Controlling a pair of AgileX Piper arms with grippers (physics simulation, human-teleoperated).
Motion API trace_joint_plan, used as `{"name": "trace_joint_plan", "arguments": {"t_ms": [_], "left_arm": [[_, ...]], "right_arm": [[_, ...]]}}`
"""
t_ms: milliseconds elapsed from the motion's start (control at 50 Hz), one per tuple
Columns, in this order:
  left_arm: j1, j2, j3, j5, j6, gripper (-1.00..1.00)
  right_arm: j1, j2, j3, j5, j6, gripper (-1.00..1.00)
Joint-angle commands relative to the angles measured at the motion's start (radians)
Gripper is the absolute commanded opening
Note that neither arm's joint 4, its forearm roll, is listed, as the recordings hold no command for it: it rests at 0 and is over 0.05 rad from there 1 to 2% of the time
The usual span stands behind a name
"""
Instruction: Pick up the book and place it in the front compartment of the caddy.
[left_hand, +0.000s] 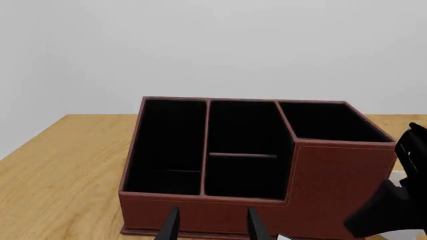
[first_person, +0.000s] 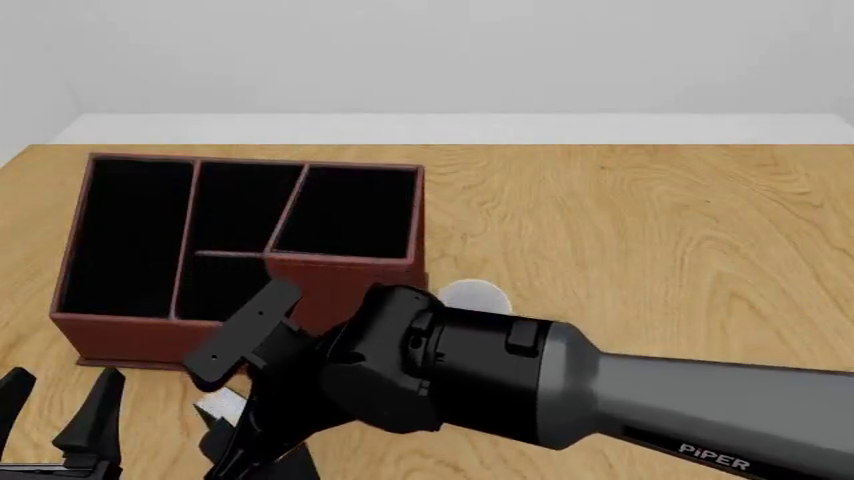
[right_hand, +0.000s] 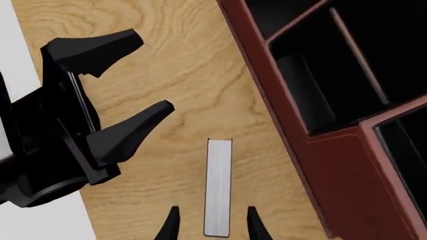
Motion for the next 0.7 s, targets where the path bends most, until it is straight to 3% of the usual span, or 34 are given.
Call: {"name": "trace_joint_plan", "arguments": {"t_ms": [20, 480, 700], "left_arm": [[0.0, 0.0, 0.0, 0.0, 0.0, 1.0], [0.0, 0.0, 0.0, 0.0, 0.0, 1.0], [0.0, 0.0, 0.0, 0.0, 0.0, 1.0]], "right_arm": [[0.003, 0.013, 0.041, -0.013, 0.017, 1.0], [-0.008, 0.036, 0.088, -0.035, 0.027, 1.0], [-0.055, 0.067, 0.086, -0.059, -0.014, 1.0]]}}
